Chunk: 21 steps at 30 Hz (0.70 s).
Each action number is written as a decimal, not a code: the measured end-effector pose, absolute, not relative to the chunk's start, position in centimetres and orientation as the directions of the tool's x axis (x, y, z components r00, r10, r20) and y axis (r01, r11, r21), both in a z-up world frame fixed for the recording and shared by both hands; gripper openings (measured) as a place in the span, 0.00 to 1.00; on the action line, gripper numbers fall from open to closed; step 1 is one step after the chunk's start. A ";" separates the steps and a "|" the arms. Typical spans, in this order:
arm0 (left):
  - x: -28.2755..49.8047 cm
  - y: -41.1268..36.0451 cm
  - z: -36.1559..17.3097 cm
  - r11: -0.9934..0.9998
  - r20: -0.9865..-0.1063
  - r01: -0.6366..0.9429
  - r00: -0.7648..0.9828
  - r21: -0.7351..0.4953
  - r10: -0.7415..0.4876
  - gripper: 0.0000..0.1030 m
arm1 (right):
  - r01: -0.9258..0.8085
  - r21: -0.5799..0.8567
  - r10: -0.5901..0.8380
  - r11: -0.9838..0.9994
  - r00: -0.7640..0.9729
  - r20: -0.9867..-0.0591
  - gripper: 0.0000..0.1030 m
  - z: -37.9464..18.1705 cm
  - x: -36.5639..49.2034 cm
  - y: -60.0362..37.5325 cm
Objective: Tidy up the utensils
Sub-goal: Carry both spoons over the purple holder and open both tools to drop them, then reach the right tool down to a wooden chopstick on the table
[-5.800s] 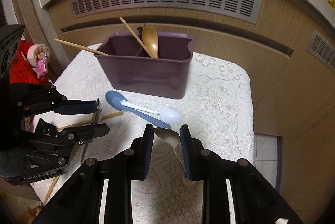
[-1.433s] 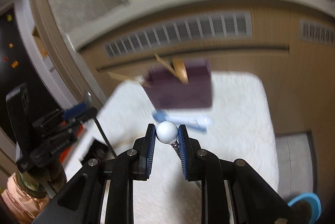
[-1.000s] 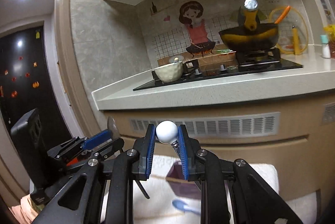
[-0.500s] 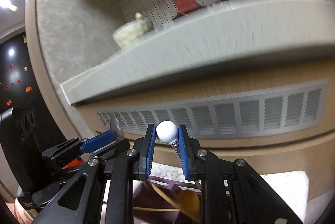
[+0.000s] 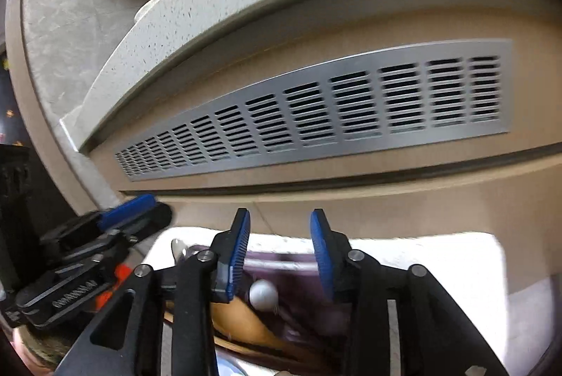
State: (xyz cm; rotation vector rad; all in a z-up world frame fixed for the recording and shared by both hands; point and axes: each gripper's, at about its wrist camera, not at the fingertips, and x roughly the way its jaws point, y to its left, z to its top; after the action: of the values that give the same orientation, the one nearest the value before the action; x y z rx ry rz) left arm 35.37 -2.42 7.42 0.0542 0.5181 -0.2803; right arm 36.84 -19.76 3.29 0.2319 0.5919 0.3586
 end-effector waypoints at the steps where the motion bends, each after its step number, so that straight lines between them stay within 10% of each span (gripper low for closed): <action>1: 34.6 -2.5 7.6 0.959 -0.498 0.282 0.830 -0.013 -0.251 0.39 | -0.248 0.302 0.376 0.920 0.773 -0.511 0.36 3.4 36.4 -20.0; 21: 21.4 -0.5 1.2 0.932 -0.710 0.361 0.660 0.014 -0.245 0.55 | -0.265 0.061 0.209 0.962 0.575 -0.791 0.67 -4.8 20.8 -11.1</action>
State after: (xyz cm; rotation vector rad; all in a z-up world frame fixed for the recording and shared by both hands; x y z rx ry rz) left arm 21.38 -0.51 1.18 0.1585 0.7778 -0.3446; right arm 20.82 -11.06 -4.81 -0.0662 0.9170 0.2773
